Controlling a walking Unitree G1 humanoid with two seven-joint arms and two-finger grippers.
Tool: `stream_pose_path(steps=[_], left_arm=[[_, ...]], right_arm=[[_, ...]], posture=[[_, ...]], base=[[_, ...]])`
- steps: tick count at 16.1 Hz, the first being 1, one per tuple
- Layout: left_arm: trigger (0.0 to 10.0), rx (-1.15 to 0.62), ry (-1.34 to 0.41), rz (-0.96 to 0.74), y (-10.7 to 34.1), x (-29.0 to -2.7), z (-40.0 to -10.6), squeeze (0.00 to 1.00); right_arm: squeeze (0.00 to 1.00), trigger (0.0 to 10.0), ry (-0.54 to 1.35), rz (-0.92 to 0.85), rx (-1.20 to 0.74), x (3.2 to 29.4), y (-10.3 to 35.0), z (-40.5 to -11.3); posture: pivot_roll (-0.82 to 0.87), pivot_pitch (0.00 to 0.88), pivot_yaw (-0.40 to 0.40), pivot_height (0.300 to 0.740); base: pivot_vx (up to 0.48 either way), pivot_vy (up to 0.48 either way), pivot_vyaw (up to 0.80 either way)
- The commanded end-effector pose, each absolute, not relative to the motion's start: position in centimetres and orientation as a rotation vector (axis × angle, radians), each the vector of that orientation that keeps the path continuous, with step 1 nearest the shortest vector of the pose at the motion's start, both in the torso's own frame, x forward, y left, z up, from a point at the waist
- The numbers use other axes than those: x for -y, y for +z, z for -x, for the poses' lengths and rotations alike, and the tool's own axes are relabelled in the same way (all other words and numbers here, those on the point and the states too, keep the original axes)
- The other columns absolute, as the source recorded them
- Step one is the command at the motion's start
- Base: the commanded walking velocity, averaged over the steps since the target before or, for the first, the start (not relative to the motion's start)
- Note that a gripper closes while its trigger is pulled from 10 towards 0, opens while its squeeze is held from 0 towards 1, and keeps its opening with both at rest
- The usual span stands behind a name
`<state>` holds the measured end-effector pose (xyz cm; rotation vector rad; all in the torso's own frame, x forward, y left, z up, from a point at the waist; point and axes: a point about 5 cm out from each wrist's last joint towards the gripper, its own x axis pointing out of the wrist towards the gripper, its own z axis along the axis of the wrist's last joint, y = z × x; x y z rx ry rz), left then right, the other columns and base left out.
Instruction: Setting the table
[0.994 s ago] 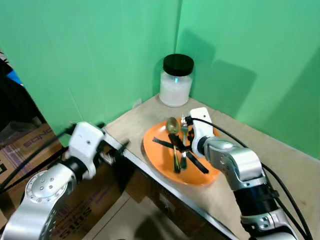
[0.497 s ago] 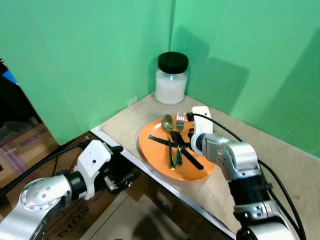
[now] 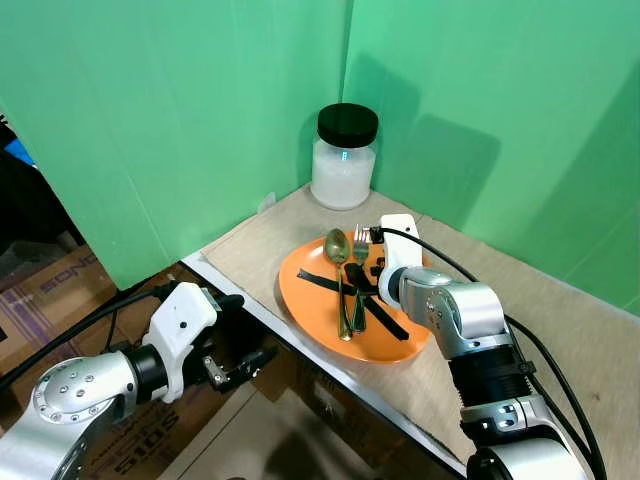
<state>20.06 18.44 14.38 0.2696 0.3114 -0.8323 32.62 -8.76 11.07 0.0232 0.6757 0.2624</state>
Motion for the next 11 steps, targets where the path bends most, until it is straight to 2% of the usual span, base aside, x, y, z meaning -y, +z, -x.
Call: stream_pose_path(steps=[1, 11], left_arm=[[10.0, -0.301, -0.842, -0.277, 14.65, -18.49, -19.94, 0.0], [10.0, -0.315, -0.86, -0.286, 14.59, -18.39, -19.9, 0.0]], right_arm=[[0.0, 0.0, 0.251, -0.007, -0.673, 8.84, 11.19, -32.88], [0.0, 0.0, 0.287, 0.041, -0.745, 8.61, 10.34, -32.44]], posture=[[-0.04, 0.048, -0.042, 0.74], [-0.04, 0.053, -0.037, 0.74]], base=[[0.0, 0.0, 0.0], [0.0, 0.0, 0.0]])
